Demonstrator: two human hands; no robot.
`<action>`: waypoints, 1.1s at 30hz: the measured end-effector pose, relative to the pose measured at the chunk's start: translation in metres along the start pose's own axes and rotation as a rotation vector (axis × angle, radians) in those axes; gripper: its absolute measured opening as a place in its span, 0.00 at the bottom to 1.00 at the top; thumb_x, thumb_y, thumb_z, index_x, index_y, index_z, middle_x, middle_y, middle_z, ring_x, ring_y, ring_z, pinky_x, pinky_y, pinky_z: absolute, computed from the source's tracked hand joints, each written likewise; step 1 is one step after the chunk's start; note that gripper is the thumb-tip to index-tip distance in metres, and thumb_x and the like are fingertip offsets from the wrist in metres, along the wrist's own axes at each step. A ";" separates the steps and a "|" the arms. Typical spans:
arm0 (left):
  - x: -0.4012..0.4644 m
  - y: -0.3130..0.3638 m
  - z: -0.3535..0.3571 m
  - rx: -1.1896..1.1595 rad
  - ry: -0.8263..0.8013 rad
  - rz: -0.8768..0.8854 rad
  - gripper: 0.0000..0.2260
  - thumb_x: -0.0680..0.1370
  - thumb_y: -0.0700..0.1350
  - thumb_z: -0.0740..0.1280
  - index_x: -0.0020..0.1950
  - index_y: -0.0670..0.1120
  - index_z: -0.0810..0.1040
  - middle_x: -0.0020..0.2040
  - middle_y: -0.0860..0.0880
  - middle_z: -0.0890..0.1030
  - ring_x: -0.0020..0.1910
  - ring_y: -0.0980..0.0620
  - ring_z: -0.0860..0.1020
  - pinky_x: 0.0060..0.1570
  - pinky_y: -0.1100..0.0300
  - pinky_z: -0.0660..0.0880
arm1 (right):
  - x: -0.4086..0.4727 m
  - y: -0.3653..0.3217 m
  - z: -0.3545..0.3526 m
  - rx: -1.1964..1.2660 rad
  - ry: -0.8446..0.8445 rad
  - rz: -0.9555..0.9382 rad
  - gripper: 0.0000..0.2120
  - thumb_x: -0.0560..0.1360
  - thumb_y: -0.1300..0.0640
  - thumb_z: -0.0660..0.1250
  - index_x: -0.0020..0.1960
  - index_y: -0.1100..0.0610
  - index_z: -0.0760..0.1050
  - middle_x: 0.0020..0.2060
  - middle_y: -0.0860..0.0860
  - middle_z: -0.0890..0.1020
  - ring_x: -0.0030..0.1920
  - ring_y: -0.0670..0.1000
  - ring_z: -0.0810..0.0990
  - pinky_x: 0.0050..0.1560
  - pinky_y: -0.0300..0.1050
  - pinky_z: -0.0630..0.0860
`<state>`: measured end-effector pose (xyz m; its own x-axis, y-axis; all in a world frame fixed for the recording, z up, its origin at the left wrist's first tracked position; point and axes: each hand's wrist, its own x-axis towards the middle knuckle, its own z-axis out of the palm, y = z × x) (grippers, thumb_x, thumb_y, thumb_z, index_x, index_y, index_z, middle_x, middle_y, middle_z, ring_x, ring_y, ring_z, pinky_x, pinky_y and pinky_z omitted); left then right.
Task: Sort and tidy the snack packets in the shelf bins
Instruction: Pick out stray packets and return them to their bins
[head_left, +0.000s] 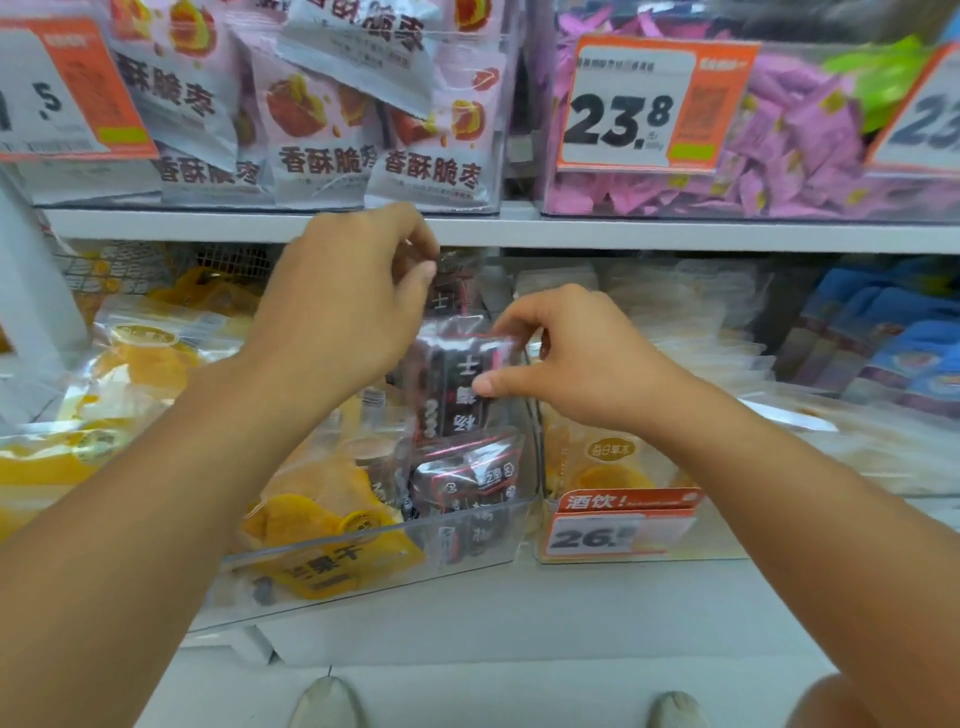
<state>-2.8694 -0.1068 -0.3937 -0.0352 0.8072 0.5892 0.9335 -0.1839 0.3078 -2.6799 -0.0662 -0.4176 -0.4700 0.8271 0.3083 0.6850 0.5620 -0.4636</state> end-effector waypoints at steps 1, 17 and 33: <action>-0.002 0.012 -0.002 -0.025 0.028 0.055 0.02 0.79 0.48 0.68 0.50 0.54 0.79 0.41 0.56 0.81 0.39 0.53 0.78 0.44 0.55 0.76 | -0.006 0.002 -0.009 -0.010 0.009 -0.015 0.20 0.67 0.40 0.77 0.54 0.49 0.81 0.46 0.43 0.82 0.40 0.38 0.75 0.41 0.34 0.70; 0.011 0.206 0.134 0.204 -0.814 0.446 0.36 0.77 0.72 0.49 0.81 0.57 0.53 0.82 0.52 0.47 0.81 0.48 0.47 0.78 0.46 0.51 | -0.125 0.156 -0.146 -0.131 -0.303 0.342 0.30 0.68 0.32 0.66 0.68 0.39 0.73 0.59 0.35 0.77 0.54 0.35 0.74 0.55 0.29 0.70; 0.006 0.186 0.132 0.230 -0.748 0.428 0.35 0.73 0.73 0.41 0.67 0.56 0.71 0.78 0.57 0.54 0.76 0.51 0.57 0.71 0.49 0.64 | -0.045 0.206 -0.136 -0.339 -0.322 0.306 0.22 0.75 0.38 0.69 0.59 0.53 0.80 0.51 0.49 0.83 0.52 0.50 0.80 0.55 0.50 0.77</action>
<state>-2.6492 -0.0621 -0.4316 0.5001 0.8647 -0.0469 0.8645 -0.5017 -0.0316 -2.4419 0.0136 -0.4143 -0.3312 0.9391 -0.0921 0.9327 0.3110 -0.1828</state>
